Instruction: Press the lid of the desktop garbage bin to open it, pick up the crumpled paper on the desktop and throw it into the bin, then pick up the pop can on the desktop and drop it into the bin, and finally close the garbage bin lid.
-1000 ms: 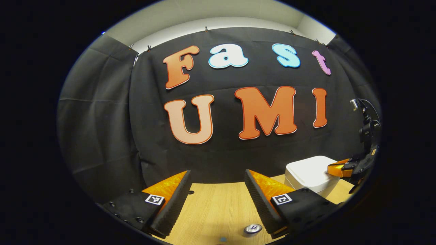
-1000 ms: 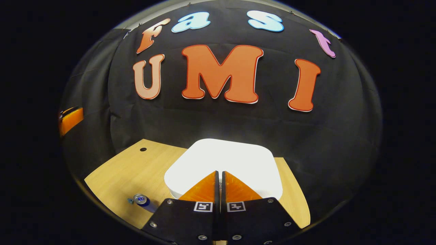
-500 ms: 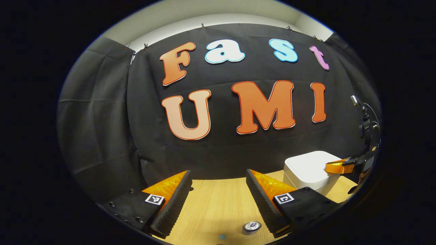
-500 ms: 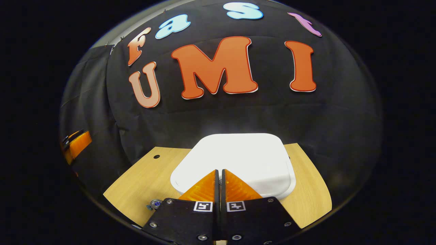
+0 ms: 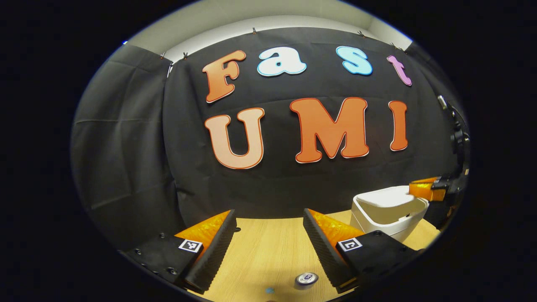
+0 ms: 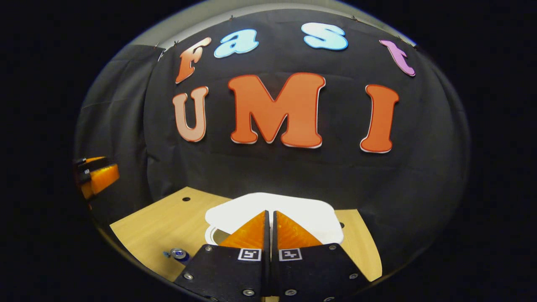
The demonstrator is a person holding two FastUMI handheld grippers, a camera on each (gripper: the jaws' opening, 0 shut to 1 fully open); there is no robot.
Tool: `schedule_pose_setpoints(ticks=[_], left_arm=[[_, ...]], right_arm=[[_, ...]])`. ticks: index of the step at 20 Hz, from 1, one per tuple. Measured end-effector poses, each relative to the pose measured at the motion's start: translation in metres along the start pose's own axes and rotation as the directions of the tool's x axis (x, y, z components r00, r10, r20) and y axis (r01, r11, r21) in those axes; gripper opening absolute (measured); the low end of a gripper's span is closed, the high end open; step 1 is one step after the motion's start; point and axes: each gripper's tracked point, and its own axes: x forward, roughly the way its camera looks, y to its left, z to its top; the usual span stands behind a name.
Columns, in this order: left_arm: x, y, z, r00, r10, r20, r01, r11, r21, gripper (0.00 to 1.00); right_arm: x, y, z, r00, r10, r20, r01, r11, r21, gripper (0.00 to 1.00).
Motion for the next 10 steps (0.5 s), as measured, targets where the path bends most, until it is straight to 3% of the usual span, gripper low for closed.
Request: schedule_pose_setpoints(ticks=[6,10], left_arm=[[-0.002,-0.007,0.001,0.998,0.054,0.024,-0.053,0.998,-0.02,1.0],[-0.003,-0.004,-0.001,0.997,0.06,0.045,-0.059,0.998,-0.021,1.0]], right_arm=[[0.002,-0.02,0.063,0.986,0.032,0.166,-0.025,0.999,-0.046,0.01],[0.004,-0.017,0.079,0.974,0.053,0.221,-0.044,0.998,-0.045,0.01]])
